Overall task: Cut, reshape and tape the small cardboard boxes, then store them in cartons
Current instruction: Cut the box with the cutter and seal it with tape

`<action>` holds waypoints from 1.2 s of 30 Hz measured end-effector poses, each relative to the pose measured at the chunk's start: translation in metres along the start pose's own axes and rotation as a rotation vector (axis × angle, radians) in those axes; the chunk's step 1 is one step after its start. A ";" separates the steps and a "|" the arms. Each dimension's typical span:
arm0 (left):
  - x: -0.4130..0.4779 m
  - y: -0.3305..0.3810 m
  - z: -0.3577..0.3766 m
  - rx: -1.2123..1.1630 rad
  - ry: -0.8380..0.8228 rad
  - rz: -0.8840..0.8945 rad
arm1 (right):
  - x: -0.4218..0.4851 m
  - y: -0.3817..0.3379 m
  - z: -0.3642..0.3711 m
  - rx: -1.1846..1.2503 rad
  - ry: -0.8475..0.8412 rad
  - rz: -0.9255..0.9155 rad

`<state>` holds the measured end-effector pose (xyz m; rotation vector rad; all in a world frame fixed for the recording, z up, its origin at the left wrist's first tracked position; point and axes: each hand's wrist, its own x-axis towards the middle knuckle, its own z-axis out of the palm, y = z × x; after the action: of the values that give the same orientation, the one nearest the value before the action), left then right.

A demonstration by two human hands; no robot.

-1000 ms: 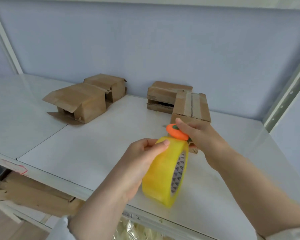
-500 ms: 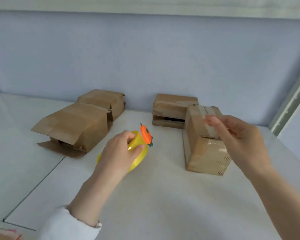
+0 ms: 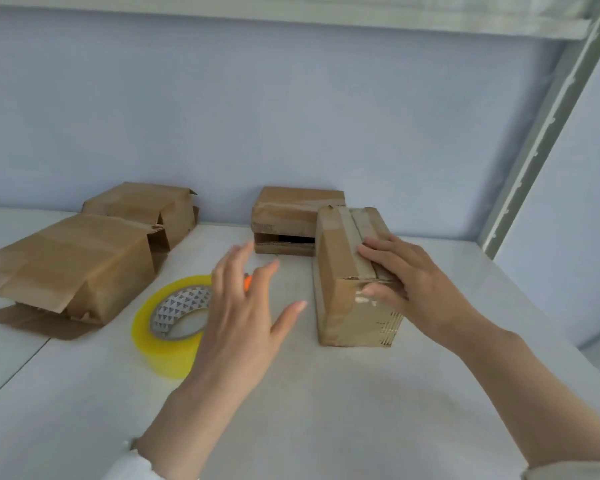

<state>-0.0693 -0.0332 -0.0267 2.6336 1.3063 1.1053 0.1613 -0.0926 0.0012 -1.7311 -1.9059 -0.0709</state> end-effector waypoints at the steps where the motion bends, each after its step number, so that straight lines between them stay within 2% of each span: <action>1: 0.006 0.017 -0.002 -0.088 -0.011 0.036 | -0.002 0.001 -0.004 0.014 -0.021 -0.055; 3: 0.022 0.043 -0.004 -0.248 -0.057 0.044 | -0.011 0.005 -0.016 0.092 -0.089 -0.158; 5: 0.042 0.053 -0.001 -0.264 -0.098 0.041 | -0.024 0.010 -0.031 0.231 -0.177 -0.201; 8: 0.063 0.060 0.000 -0.090 -0.130 0.019 | -0.032 0.017 -0.052 0.346 -0.239 -0.159; 11: 0.057 0.074 0.004 0.025 -0.223 -0.115 | -0.032 0.011 -0.061 0.384 -0.262 -0.081; 14: 0.041 0.090 0.001 0.113 -0.291 -0.215 | -0.045 -0.005 -0.049 0.267 -0.225 0.008; 15: 0.037 0.095 -0.005 0.187 -0.300 -0.222 | -0.051 -0.009 -0.045 0.225 -0.206 0.001; 17: 0.031 0.105 -0.019 0.342 -0.311 -0.200 | -0.058 -0.007 -0.048 0.291 -0.205 -0.015; 19: 0.022 0.115 -0.037 0.416 -0.269 -0.110 | -0.065 0.011 -0.067 0.363 -0.282 0.004; 22: 0.017 0.123 -0.058 0.212 -0.293 -0.059 | -0.072 0.031 -0.102 0.376 -0.386 0.094; 25: 0.031 0.115 -0.052 0.019 -0.301 -0.078 | -0.063 0.017 -0.111 0.391 -0.318 0.183; 27: 0.042 0.114 -0.038 -0.052 -0.370 -0.100 | -0.044 0.004 -0.100 0.268 -0.245 0.188; 32: 0.054 0.116 -0.003 0.081 -0.559 -0.062 | -0.014 -0.005 -0.056 -0.186 -0.449 0.188; 36: 0.053 0.110 0.009 0.140 -0.559 -0.028 | -0.016 -0.004 -0.046 -0.277 -0.493 0.198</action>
<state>0.0341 -0.0655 0.0302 2.7063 1.3130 0.2341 0.1749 -0.1262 0.0346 -2.2823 -2.1252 0.1924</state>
